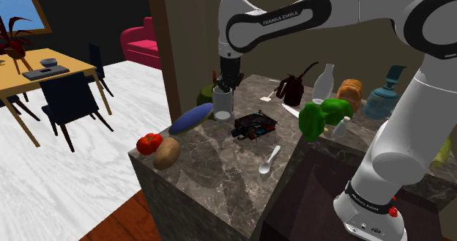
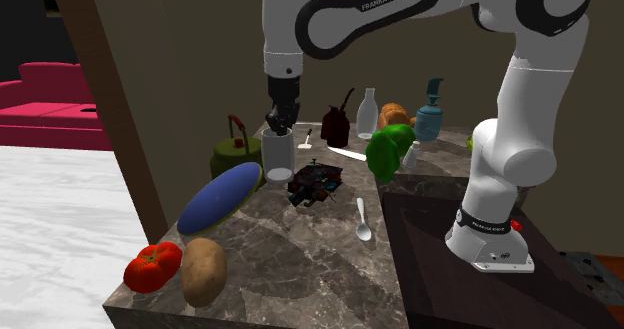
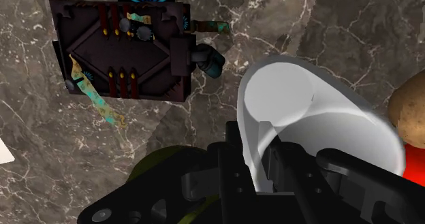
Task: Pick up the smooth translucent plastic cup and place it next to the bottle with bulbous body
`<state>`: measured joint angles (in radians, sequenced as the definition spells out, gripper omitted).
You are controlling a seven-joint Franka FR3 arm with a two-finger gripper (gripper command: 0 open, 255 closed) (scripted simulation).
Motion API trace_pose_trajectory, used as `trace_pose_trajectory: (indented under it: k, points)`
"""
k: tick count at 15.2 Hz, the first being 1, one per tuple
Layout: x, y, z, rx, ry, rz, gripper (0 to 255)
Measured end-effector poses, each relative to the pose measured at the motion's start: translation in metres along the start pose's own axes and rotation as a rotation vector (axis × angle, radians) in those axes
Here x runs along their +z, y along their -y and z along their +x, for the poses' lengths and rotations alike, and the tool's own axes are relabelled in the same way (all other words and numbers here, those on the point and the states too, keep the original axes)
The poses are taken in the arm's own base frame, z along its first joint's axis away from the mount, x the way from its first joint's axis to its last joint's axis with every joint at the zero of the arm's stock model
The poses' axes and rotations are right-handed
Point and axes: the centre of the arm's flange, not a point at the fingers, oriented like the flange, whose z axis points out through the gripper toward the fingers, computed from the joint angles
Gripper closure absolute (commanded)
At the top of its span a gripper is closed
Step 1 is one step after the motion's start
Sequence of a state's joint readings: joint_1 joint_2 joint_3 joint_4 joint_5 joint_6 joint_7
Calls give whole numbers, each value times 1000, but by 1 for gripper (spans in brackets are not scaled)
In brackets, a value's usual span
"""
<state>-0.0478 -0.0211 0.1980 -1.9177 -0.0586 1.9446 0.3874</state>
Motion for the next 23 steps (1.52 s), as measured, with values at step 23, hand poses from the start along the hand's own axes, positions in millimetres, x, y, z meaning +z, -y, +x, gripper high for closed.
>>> trace_pose_trajectory:
  k: [23]
  points:
    - [-121,-5,8,0,-1,0,255]
